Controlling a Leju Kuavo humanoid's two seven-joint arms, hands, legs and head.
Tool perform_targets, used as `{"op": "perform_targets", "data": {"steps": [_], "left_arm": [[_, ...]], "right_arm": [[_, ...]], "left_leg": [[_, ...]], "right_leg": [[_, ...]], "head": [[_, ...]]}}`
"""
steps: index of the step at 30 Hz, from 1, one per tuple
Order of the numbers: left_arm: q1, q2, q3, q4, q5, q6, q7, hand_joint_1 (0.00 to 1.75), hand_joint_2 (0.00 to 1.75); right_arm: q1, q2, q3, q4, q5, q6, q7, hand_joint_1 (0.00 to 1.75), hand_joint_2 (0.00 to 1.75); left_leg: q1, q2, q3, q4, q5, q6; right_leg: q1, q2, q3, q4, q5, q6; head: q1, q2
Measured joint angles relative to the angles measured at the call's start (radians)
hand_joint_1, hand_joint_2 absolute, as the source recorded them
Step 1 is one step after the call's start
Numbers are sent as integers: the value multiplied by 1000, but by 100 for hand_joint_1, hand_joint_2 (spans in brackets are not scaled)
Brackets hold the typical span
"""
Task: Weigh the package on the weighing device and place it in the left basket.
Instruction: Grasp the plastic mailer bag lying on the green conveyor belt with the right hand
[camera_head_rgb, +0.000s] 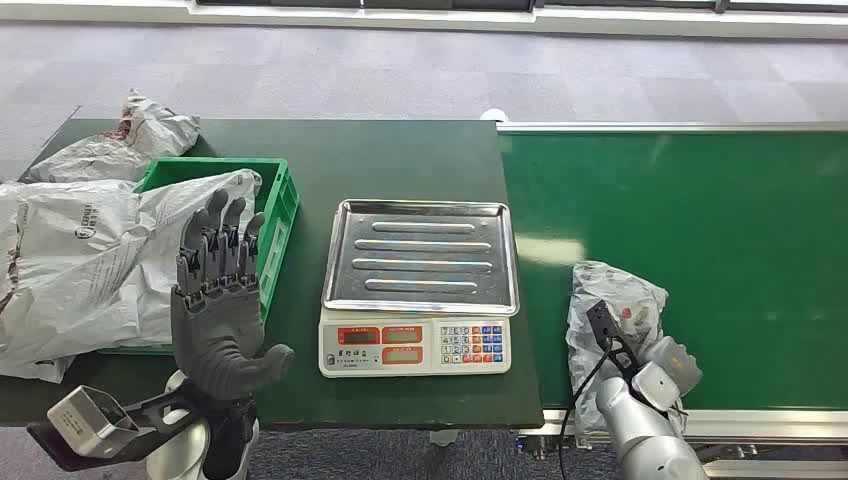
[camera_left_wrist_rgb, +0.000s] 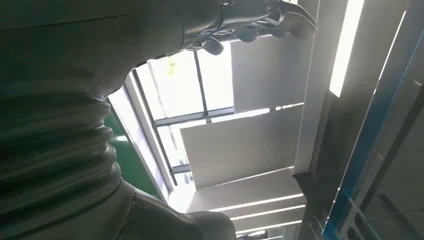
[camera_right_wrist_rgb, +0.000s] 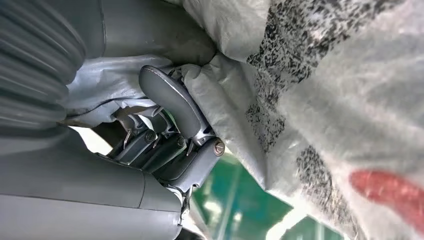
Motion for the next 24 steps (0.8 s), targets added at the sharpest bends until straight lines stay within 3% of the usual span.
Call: {"op": "perform_targets", "data": {"steps": [3,5,9,15,24], "left_arm": [[2,0,8,0,-12,8,-13,0,175],[4,0,18,0,-22,10,-23,0,175],[6,0,27,-1,-30,20,-33,0,175],[7,0,30,-1,-29,22,-36,0,175],[6,0,29,17,-25,24,-41,0,175]], "right_arm": [[22,20,3,-68,-42,-7,-122,175,175],[71,62,28,-227,-82,22,-177,175,175],[171,140,146,-584,-136,71,-170,175,175],[267,182,262,-936,-164,-85,-193,175,175],[354,204,323,-1177,-173,-131,-206,175,175]], "left_leg": [[-1,0,-2,0,1,0],[-1,1,-4,0,2,0],[-1,0,-7,0,3,0],[-1,-1,-10,0,1,-2],[-1,0,-11,0,0,-2]], "right_leg": [[-1,1,-3,0,2,1],[-2,1,-6,0,3,1],[-1,1,-10,2,1,-1],[-1,0,-14,3,-1,-2],[-1,0,-14,3,-2,-2]], "head": [[0,0],[0,0],[0,0],[0,0],[0,0]]}}
